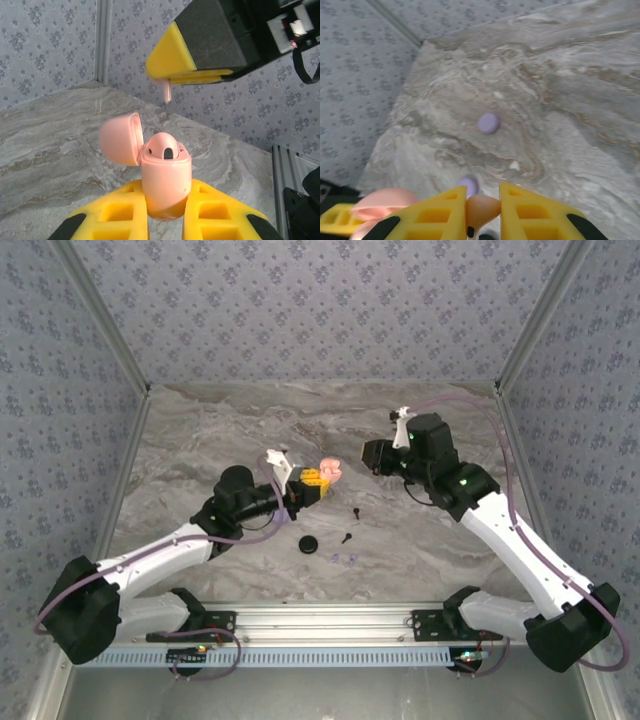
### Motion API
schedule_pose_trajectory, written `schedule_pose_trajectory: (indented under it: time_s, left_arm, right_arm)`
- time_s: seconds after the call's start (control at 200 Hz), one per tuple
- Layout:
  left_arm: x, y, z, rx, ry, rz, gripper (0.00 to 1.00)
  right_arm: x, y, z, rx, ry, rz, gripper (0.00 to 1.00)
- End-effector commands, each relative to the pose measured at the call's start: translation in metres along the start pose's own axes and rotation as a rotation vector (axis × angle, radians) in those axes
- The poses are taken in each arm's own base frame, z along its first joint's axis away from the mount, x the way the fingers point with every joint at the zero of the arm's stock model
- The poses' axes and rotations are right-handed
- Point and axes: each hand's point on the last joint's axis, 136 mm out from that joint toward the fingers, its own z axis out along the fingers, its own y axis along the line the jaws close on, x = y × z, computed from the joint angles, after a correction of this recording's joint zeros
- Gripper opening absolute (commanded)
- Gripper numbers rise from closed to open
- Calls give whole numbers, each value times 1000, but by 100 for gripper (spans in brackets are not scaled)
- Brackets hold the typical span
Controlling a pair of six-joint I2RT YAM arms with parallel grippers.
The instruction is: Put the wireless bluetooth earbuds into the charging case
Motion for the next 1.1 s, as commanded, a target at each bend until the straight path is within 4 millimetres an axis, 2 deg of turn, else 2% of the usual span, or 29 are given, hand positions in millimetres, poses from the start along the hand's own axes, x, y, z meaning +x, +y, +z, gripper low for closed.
schedule_pose_trajectory:
  time_s: [0.0, 0.195, 0.78, 1.094]
  left_arm:
    - [-26, -13, 5, 57, -69, 27, 0]
    - [-27, -13, 8, 58, -69, 25, 0]
    - [-30, -15, 8, 59, -75, 27, 0]
    - [-32, -13, 8, 50, -77, 25, 0]
  right_arm:
    - [-11, 28, -5, -78, -48, -2, 22]
    - [-8, 46, -4, -110, -59, -28, 22]
    - [7, 44, 11, -84, -17, -43, 22]
    - [15, 45, 11, -83, 6, -52, 22]
